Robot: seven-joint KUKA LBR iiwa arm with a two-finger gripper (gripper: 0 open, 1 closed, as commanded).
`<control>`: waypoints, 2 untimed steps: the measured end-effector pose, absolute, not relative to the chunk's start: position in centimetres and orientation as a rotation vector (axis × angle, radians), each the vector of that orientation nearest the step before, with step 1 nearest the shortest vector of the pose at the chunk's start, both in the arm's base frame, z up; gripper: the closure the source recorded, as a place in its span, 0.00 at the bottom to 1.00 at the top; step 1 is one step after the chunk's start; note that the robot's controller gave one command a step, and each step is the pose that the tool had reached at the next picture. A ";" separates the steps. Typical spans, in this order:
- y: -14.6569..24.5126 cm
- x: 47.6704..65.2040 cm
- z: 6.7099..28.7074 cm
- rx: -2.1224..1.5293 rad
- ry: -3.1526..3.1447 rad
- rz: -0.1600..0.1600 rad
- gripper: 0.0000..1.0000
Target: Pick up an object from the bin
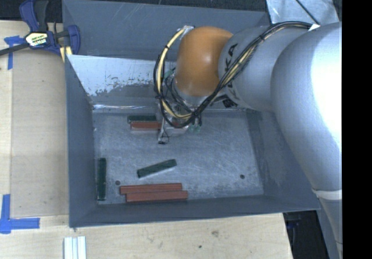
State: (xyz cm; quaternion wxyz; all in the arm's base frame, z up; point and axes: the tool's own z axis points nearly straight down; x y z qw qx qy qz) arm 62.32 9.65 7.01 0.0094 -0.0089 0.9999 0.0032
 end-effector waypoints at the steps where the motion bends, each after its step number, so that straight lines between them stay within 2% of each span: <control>1: 9.5 61.9 7.7 -0.057 3.125 0.009 1.00; 2: 9.5 59.9 19.3 -0.030 3.138 0.001 1.00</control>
Offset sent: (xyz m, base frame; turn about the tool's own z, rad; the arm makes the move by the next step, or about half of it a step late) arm -0.0254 -0.0012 0.1225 -0.0008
